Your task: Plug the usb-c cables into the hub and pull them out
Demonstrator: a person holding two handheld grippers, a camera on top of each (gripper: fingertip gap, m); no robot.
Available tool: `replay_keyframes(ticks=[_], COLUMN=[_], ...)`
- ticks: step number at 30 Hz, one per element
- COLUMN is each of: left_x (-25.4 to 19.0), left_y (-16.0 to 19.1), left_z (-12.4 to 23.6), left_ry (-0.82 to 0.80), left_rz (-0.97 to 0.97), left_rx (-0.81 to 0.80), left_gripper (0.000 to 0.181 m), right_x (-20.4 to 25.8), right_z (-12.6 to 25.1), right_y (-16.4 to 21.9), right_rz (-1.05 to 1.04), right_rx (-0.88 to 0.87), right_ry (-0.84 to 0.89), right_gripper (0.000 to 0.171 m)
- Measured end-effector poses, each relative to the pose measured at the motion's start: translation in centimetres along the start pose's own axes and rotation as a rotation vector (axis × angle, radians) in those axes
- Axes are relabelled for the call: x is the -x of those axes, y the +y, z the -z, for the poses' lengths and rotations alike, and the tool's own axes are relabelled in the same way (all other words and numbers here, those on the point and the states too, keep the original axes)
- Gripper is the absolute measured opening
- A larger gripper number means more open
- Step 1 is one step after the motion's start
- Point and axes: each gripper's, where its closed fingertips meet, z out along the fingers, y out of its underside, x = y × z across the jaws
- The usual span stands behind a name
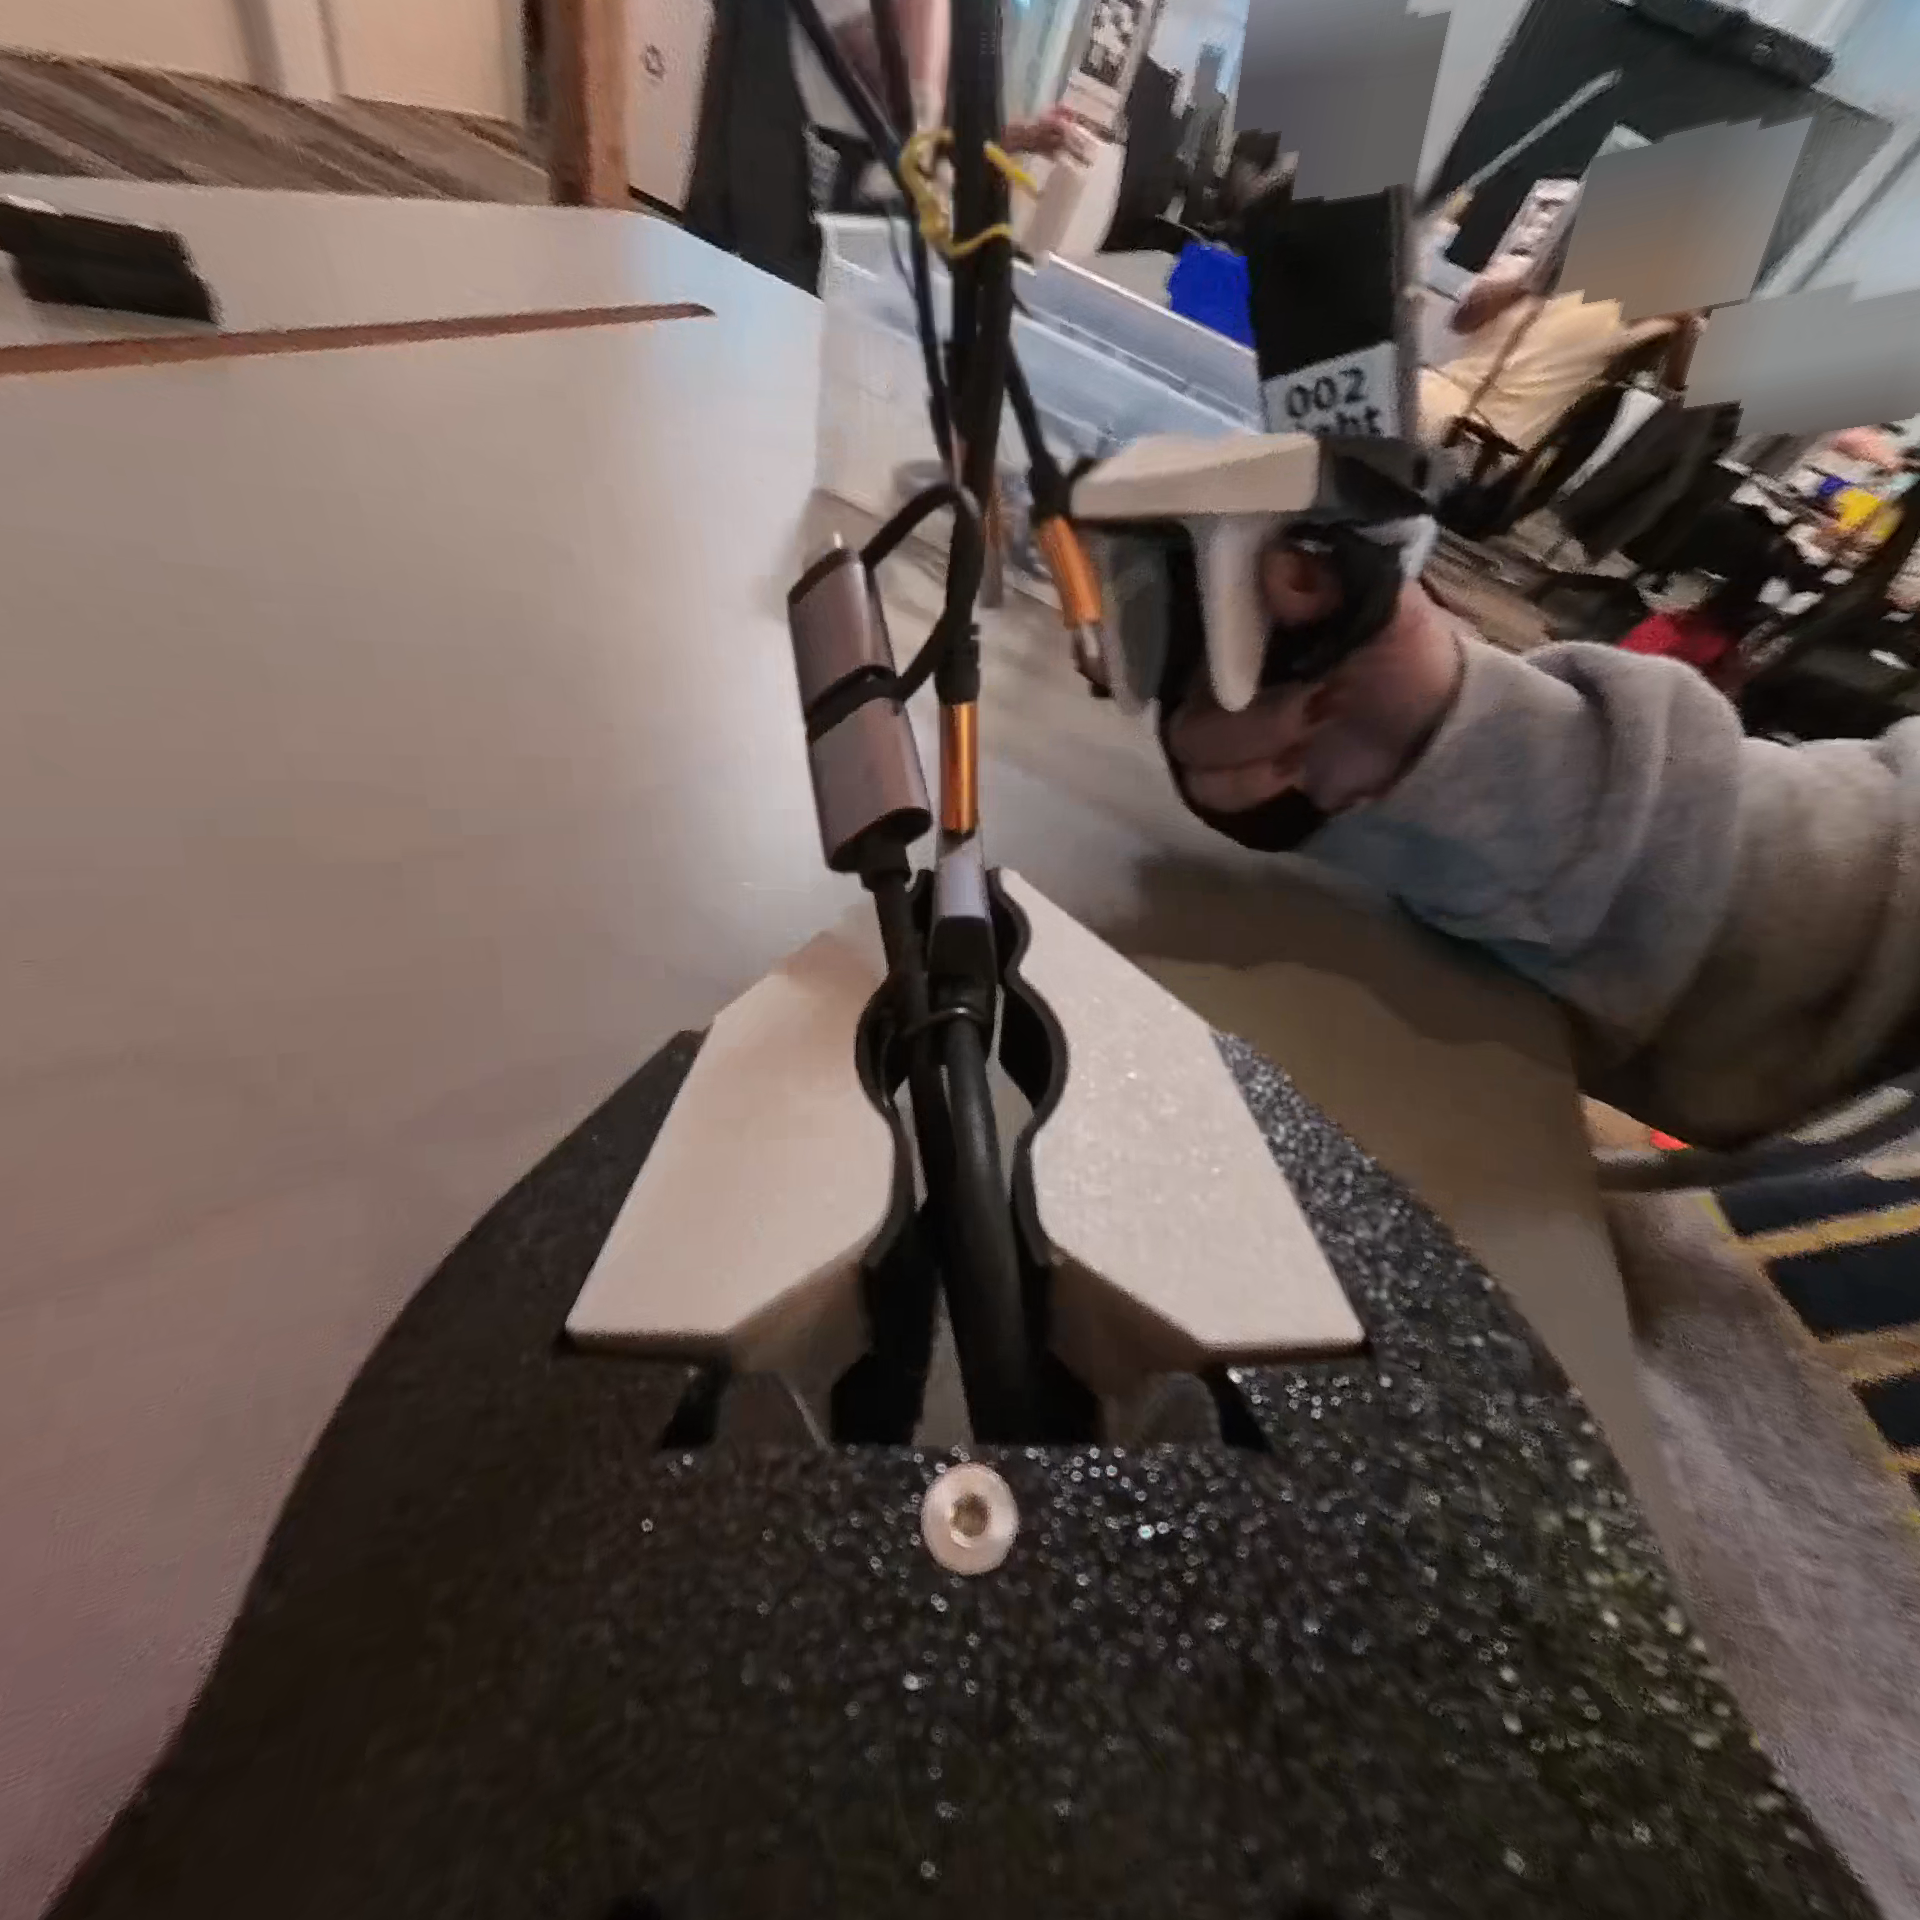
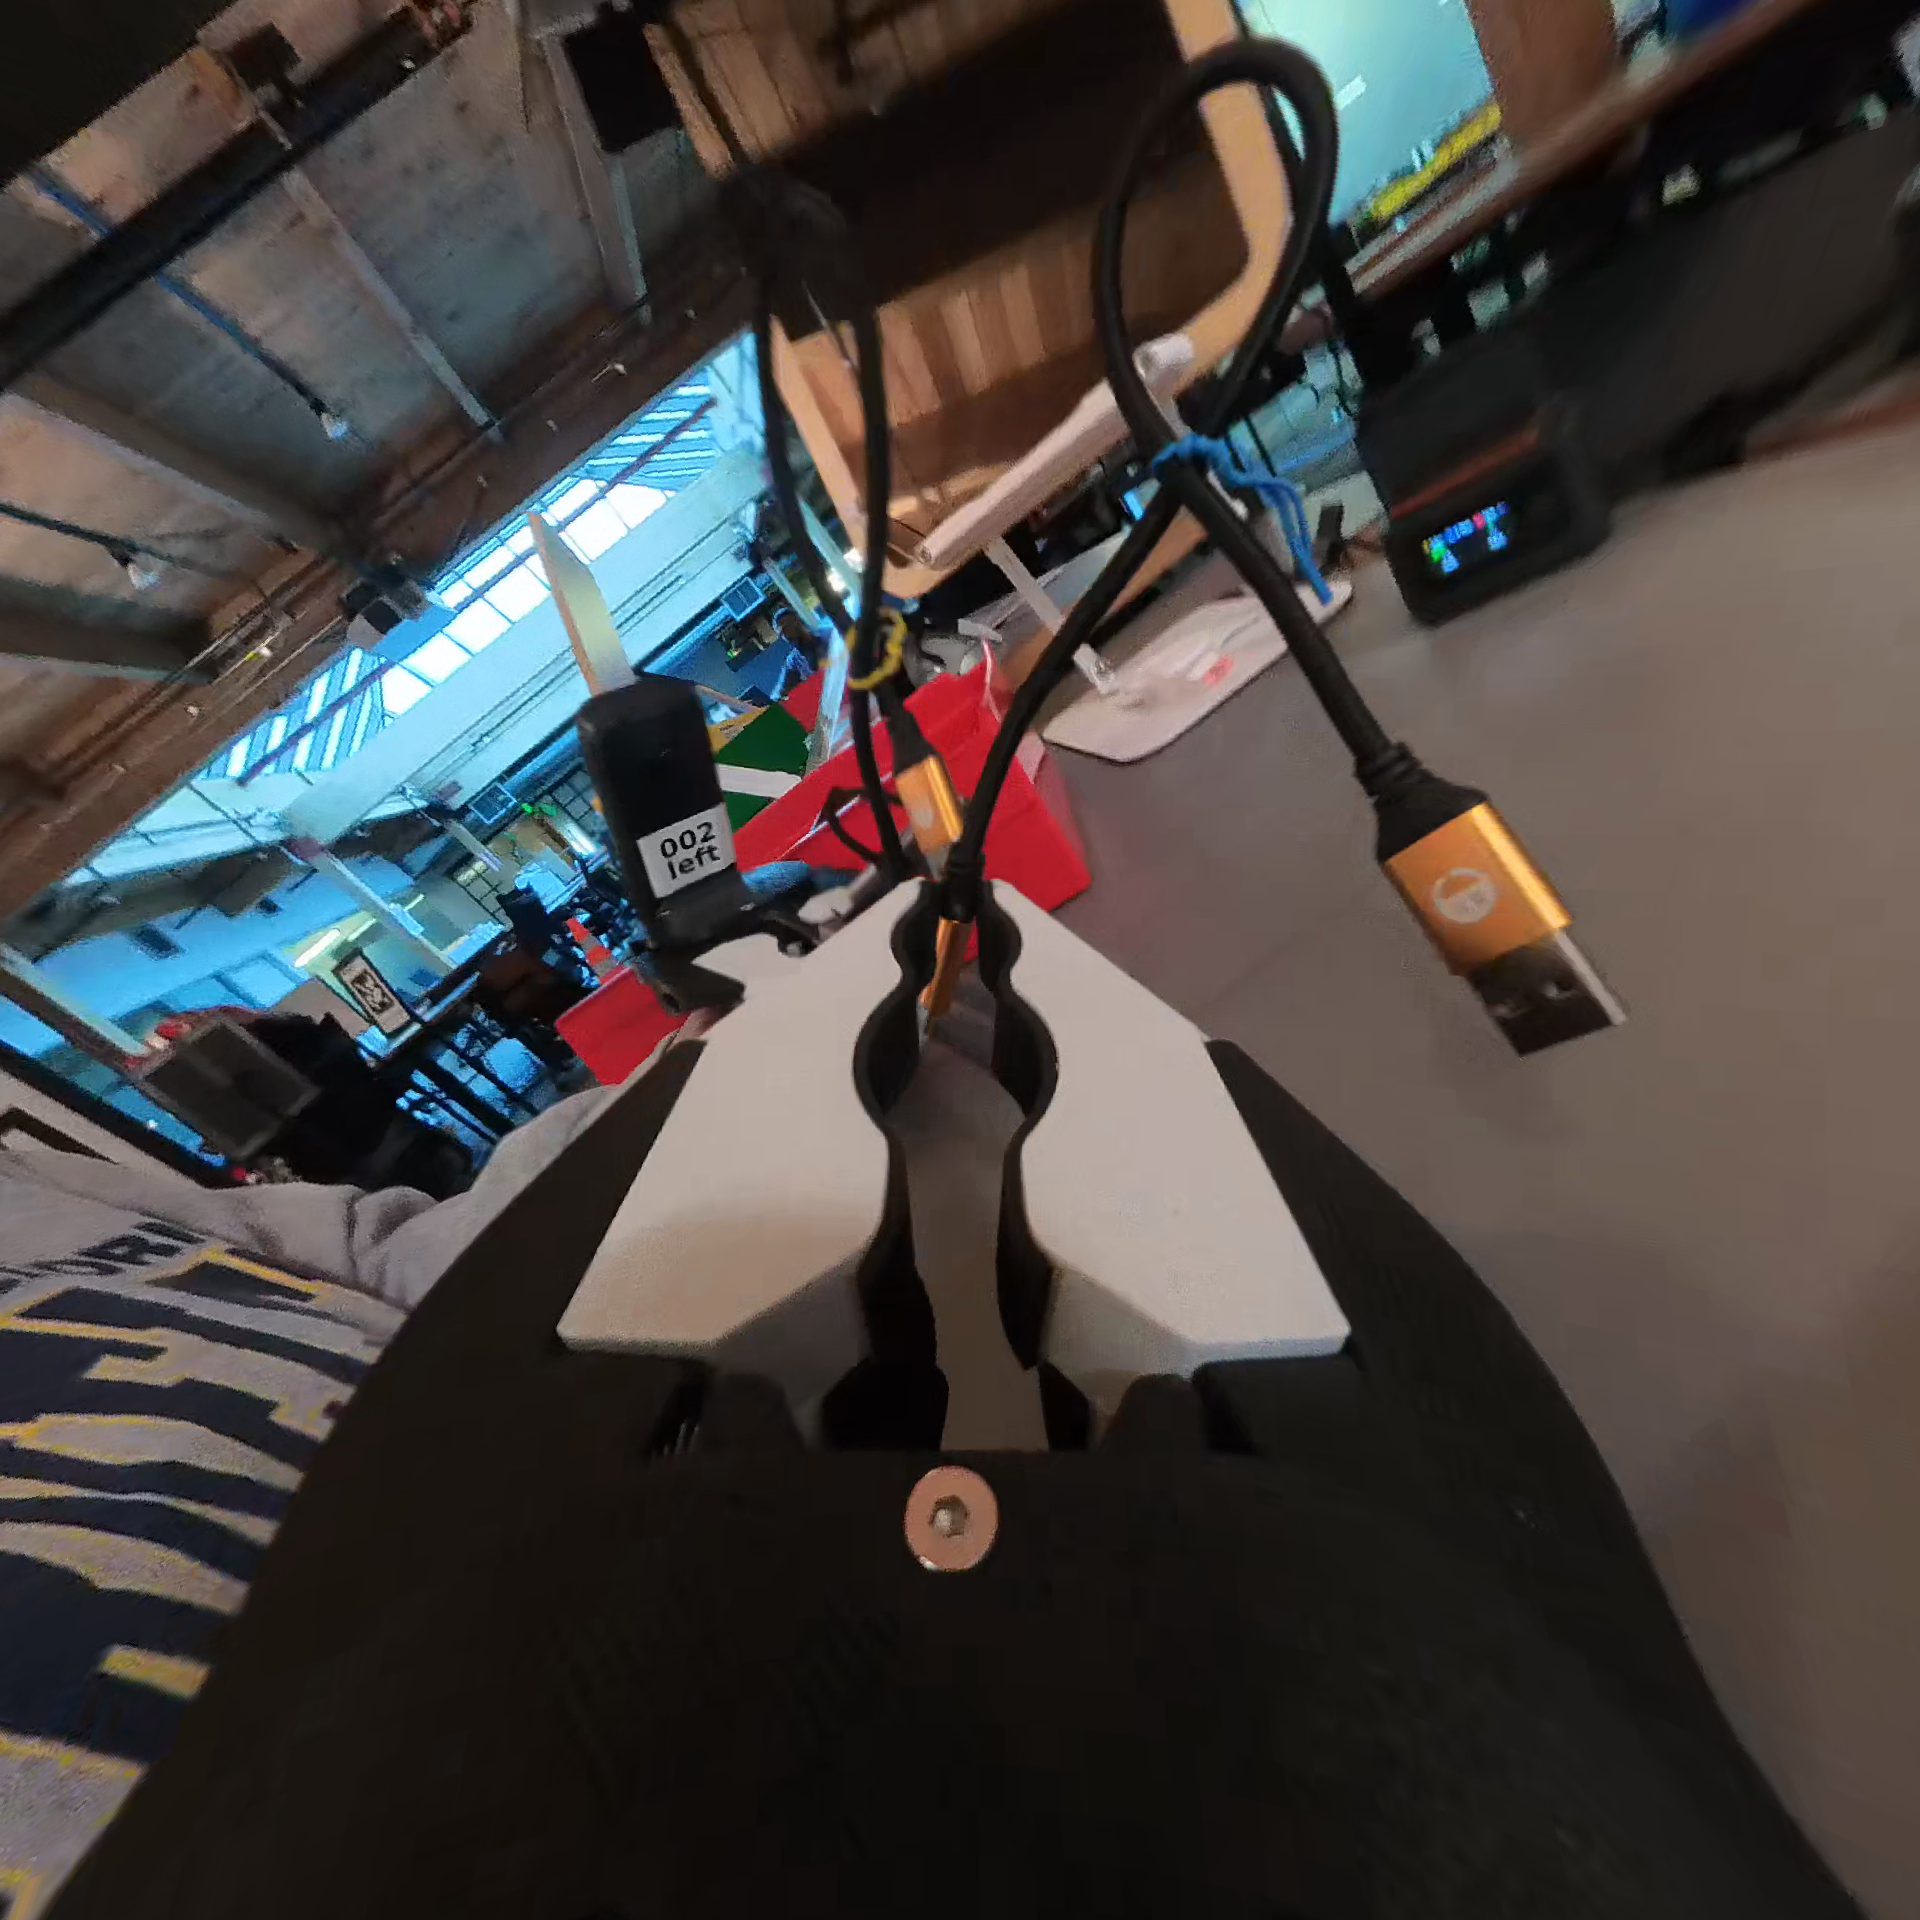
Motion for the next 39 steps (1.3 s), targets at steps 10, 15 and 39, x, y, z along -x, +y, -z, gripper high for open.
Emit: replay_keyframes(ticks=[10, 15, 39], left_x=[-2.7, -3.0, -4.1], left_y=[0.0, -0.7, -1.5], left_z=[-0.4, -0.2, 0.2], left_ry=[0.202, 0.248, 0.307], left_rz=[0.094, 0.140, 0.098], left_rx=[0.002, -0.050, -0.109], left_gripper=[0.008, 0.008, 0.008], right_x=[1.6, 2.9, 4.1], right_z=[-1.3, -1.4, -1.1], right_y=[1.3, 2.1, 1.6], right_rz=[0.145, 0.193, 0.315], right_rx=[-0.006, 0.005, -0.036], right_ry=[-0.096, -0.118, -0.119], right_gripper=[0.006, 0.006, 0.006])
